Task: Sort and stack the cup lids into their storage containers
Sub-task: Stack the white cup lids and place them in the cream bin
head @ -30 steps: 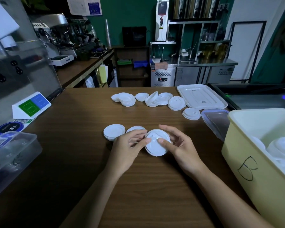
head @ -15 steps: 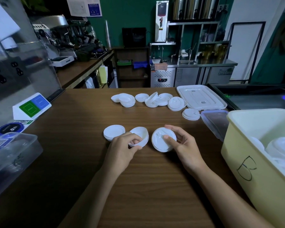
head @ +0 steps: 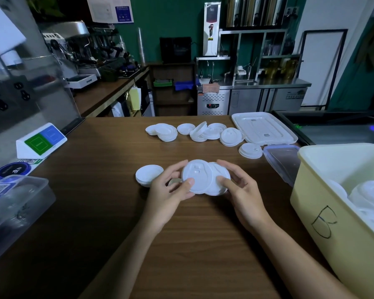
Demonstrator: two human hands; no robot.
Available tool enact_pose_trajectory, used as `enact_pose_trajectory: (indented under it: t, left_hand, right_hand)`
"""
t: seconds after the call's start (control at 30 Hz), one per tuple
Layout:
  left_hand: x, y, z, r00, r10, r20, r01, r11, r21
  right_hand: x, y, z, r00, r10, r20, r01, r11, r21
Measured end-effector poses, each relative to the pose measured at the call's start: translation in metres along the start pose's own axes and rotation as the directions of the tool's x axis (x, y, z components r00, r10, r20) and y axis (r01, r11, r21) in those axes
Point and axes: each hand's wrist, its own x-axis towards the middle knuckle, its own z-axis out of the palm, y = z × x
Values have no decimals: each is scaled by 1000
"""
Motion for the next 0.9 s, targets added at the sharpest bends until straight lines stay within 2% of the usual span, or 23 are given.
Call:
enact_pose_trajectory:
  t: [0.1,0.27,0.4,0.47,0.63,0.77,0.83,0.9]
  left_hand:
    - [-1,-8,8,999,33,-33,-29,994,108]
    - [-3,-15,11,989,130,-69,-101,941,323]
    - [-3,-13,12,970,223,-95,-164,892,422]
    - [0,-14,8,969,227,-100,-169,899,403]
    - [6,-11,1,999,21,-45,-13,982,188]
    - [6,-9,0,999,31,-29,-26,989,147]
    - [5,-8,-3,996,90,-28,-80,963,257]
    - [7,-10,-11,969,244,36,-225,814,535]
  right_hand:
    - [-3,-5,7,999,44,8,-44,998,39]
    - [-8,-9,12,999,-2,37,1,1000,24]
    - [-7,-8,13,998,-25,53,25,1000,-1]
    - [-6,-8,12,998,-12,57,12,1000,9]
    - [-7,-8,11,993,25,115,-30,999,42]
    - [-6,-7,8,988,42,148,-45,999,16]
    - [-5,-7,7,989,37,145,-34,999,-22]
    - [-4,-7,4,994,35,107,-30,999,-42]
